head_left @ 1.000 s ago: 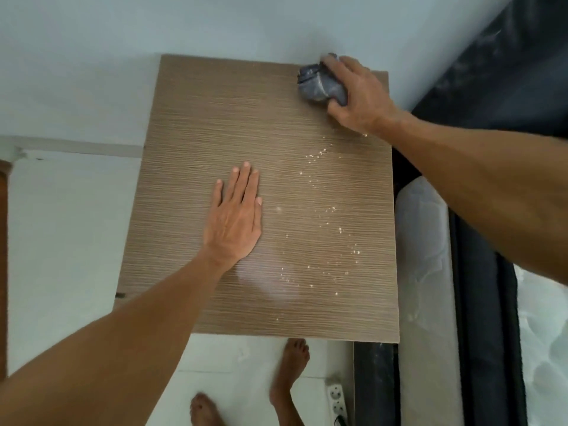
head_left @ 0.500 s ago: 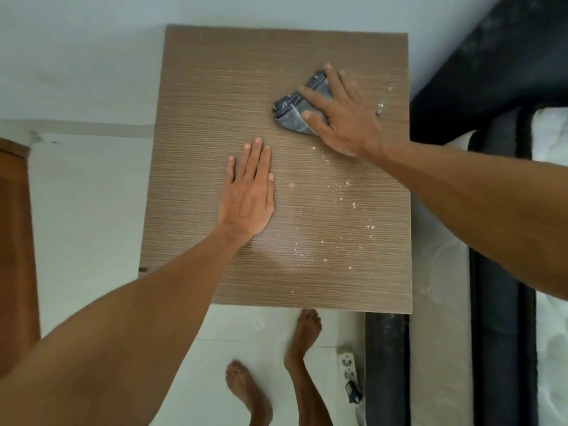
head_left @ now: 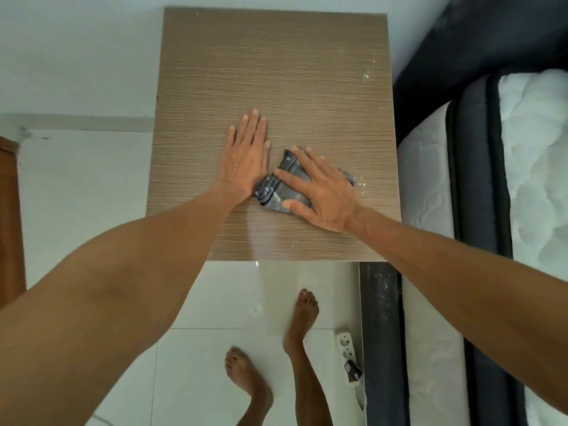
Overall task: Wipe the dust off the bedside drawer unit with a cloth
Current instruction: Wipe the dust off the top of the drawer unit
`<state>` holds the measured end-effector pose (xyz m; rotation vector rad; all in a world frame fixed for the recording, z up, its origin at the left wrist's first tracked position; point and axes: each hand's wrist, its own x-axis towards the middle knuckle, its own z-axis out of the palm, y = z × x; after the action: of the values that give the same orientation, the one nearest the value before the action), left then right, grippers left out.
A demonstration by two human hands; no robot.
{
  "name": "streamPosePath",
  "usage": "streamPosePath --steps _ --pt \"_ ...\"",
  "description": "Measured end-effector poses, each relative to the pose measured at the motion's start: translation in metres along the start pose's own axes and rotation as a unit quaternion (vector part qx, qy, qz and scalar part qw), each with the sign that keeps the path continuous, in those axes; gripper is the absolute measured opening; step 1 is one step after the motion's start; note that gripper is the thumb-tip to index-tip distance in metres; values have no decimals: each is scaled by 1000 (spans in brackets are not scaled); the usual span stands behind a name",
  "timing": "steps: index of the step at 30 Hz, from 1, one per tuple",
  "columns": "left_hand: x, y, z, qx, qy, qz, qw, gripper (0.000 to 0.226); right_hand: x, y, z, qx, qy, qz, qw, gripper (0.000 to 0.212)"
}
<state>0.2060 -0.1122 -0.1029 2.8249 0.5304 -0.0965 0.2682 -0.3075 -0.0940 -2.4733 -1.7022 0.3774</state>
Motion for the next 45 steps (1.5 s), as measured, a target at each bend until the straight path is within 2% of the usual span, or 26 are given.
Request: streamPosePath --steps 12,16,21,26,29,34,36,38,40,45 --pt "-29 21 -1 13 -37 26 999 55 -73 -61 22 28 -6 -117 993 55" --pt "-27 26 -2 13 -40 32 999 54 -95 -62 16 8 -25 -186 982 78" --pt "-11 37 -2 13 -29 39 999 54 -114 -40 0 59 -55 -239 968 65" --pt "21 59 2 -12 -30 28 999 55 -102 1 -53 166 13 -157 973 56" --pt "40 69 5 -14 -28 28 999 55 -57 53 -81 186 76 -51 978 63" --pt "72 84 13 -8 -6 28 1000 55 40 144 -110 253 192 88 944 59" --pt "80 89 17 -3 5 20 1000 54 75 171 -114 261 212 143 931 57" --pt "81 89 20 8 15 17 1000 54 103 194 -113 263 211 190 922 58" --pt "80 89 23 17 21 18 999 55 122 213 -111 232 187 211 931 59" --pt "81 89 22 19 23 14 999 54 139 231 -106 7 48 227 973 54"
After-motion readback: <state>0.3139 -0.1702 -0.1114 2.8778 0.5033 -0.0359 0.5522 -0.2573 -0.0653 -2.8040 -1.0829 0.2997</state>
